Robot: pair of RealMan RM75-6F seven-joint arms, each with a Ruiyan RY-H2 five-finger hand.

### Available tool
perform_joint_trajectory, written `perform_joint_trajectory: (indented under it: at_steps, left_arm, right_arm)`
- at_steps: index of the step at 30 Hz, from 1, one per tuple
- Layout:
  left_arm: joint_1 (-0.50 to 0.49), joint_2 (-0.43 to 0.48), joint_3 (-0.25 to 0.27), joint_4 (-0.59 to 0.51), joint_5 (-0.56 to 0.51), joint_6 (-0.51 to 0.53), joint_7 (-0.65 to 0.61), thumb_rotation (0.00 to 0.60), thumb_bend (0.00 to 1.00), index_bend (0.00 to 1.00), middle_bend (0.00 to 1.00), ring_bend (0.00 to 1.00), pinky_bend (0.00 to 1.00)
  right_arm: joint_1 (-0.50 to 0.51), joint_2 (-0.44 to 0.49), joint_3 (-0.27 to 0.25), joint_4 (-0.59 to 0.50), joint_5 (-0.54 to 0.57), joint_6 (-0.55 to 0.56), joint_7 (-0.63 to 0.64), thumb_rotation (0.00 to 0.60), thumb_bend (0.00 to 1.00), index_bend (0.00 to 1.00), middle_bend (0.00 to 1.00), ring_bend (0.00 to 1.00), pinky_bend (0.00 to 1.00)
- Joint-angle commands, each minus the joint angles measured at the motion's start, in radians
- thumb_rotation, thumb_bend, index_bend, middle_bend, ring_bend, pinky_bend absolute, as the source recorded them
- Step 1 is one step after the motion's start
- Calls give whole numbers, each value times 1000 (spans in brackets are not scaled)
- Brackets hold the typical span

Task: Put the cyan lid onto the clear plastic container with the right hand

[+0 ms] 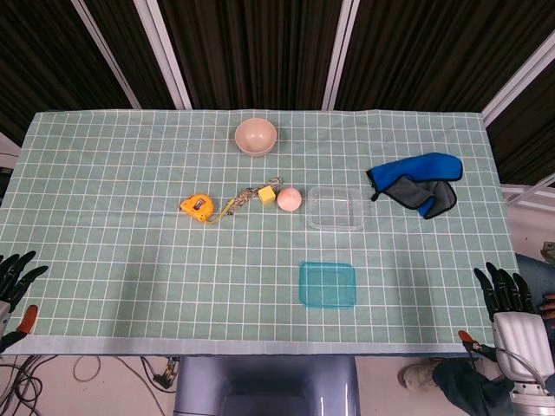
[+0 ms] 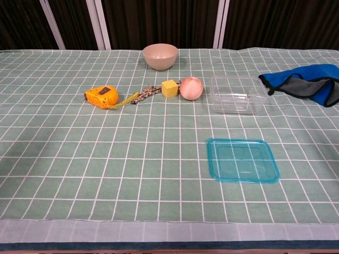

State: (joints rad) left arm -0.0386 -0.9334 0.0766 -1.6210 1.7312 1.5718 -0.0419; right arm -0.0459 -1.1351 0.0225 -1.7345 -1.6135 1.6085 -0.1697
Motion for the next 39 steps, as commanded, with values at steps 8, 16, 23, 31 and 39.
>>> perform_joint_trajectory:
  at_steps: [8, 16, 23, 31, 39]
  left_arm:
    - [1, -1, -1, -4, 1, 3, 5, 600, 516, 143, 0, 0, 0]
    - [3, 3, -1, -9, -2, 7, -4, 600, 516, 143, 0, 0, 0]
    - [5, 3, -4, -17, -15, 5, -8, 600, 516, 143, 0, 0, 0]
    - [2, 3, -4, -27, -23, -7, -5, 600, 516, 142, 0, 0, 0]
    - [-1, 6, -1, -33, -32, -24, -11, 600, 515, 142, 0, 0, 0]
  right_arm:
    - [-5, 2, 4, -6, 13, 5, 2, 600, 110, 0, 0, 0, 0]
    - [-3, 22, -12, -34, 16, -20, 38, 600, 110, 0, 0, 0, 0]
    - [32, 82, -28, -113, 27, -107, 89, 600, 110, 0, 0, 0, 0]
    - [200, 225, 21, -347, 200, -392, -120, 600, 101, 0, 0, 0, 0]
    - [368, 151, 82, -505, 531, -470, -496, 600, 88, 0, 0, 0, 0]
